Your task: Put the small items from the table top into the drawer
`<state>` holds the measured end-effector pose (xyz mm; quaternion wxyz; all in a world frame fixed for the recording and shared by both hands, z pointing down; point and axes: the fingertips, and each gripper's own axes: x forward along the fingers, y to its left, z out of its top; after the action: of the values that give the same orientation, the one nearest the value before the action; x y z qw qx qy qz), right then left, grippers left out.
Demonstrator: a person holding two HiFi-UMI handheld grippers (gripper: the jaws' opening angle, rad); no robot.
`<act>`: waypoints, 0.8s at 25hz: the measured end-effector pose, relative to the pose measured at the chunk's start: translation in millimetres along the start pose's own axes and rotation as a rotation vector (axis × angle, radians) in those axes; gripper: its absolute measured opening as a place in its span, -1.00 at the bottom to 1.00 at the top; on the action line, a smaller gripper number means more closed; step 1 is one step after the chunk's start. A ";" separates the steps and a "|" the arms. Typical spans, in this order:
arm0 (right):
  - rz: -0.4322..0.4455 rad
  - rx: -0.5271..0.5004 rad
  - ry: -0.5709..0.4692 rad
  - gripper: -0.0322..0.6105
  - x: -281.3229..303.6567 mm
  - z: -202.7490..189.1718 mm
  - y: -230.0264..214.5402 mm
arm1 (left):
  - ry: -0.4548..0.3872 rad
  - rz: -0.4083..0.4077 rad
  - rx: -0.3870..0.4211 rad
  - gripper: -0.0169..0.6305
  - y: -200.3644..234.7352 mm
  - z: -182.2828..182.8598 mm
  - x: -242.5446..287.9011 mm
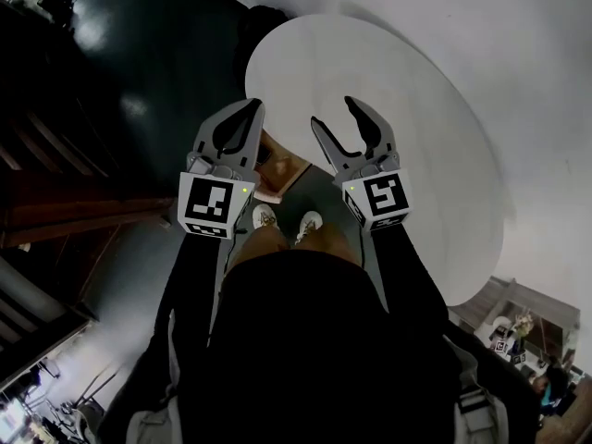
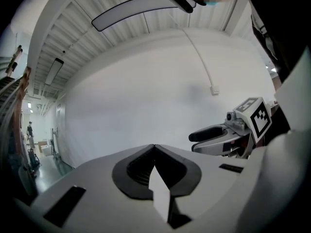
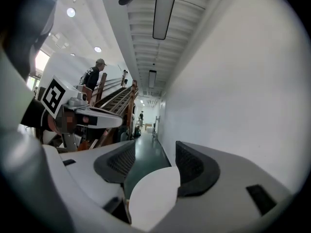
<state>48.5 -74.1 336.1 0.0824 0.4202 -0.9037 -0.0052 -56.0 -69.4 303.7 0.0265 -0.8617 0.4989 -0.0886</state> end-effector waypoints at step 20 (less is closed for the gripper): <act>0.008 -0.010 -0.059 -0.21 -48.4 2.6 -35.2 | -0.048 0.007 0.038 -0.91 -54.9 25.9 23.6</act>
<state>105.5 -60.3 323.7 0.0579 0.4159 -0.9073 -0.0220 7.1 -63.5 288.6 0.0551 -0.8613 0.4991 -0.0771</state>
